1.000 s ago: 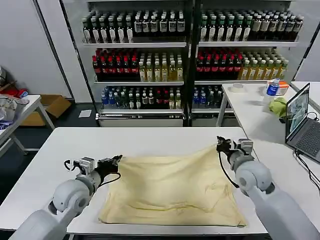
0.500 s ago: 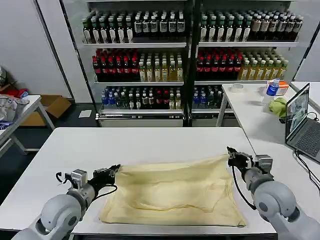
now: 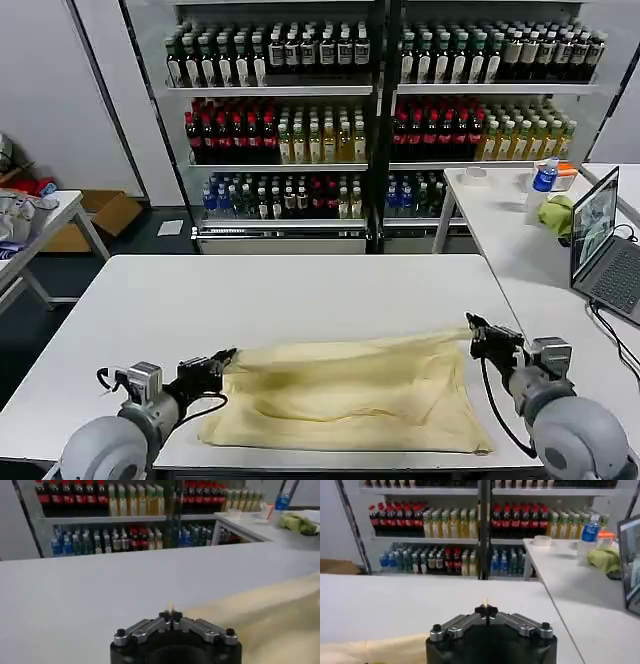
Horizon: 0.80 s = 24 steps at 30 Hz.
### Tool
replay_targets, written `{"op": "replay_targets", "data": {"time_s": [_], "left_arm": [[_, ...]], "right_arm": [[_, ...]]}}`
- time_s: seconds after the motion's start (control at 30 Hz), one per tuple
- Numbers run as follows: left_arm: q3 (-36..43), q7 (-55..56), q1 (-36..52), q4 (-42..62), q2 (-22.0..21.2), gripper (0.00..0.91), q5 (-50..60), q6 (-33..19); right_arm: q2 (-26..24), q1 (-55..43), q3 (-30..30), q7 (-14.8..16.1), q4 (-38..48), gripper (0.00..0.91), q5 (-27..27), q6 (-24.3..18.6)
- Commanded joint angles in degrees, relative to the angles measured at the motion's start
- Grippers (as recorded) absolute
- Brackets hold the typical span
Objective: Fold and organize the clothes.
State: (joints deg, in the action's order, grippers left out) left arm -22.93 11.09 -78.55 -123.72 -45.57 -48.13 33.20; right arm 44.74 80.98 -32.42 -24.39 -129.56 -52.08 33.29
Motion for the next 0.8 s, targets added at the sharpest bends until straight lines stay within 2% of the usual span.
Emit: {"op": "replay_targets", "data": {"time_s": [0.03,0.5,0.53,0.57,0.6,0.63,0.67,0.8], "left_arm": [[-1.1,-0.6,-6.4,-1.8,-0.4,0.010,1.5,0.0],[0.1,-1.1,-7.1,0.4,-1.4,0.010,4.3,-0.1],[0.2,-1.1,-7.0,0.6,-1.5,0.141,4.4,-0.1],[0.3,-1.1,-6.9,0.7,-1.6,0.282,4.6,-0.1],[0.5,-1.2,-6.8,0.9,-1.7,0.474,4.8,-0.1],[0.6,-1.2,-6.7,1.1,-1.9,0.856,5.1,-0.1],[0.8,-1.3,-6.7,1.3,-2.0,0.907,5.3,-0.1],[1.2,-1.2,-6.0,1.8,-2.7,0.907,5.7,-0.1]], "right_arm": [[-0.1,8.7,-2.9,0.3,-2.6,0.000,0.6,0.0],[2.6,9.5,0.4,0.9,0.0,0.000,4.8,0.0],[2.7,9.3,0.6,0.9,0.1,0.000,4.8,0.0],[2.7,9.1,0.9,0.9,0.3,0.060,4.9,0.0],[2.8,9.0,1.0,0.8,0.5,0.202,5.2,0.0],[2.9,8.7,1.4,0.7,0.7,0.584,5.4,0.1],[3.0,8.6,1.7,0.7,1.0,0.907,5.7,0.1],[3.4,8.5,2.5,1.1,1.0,0.907,7.1,0.0]]}}
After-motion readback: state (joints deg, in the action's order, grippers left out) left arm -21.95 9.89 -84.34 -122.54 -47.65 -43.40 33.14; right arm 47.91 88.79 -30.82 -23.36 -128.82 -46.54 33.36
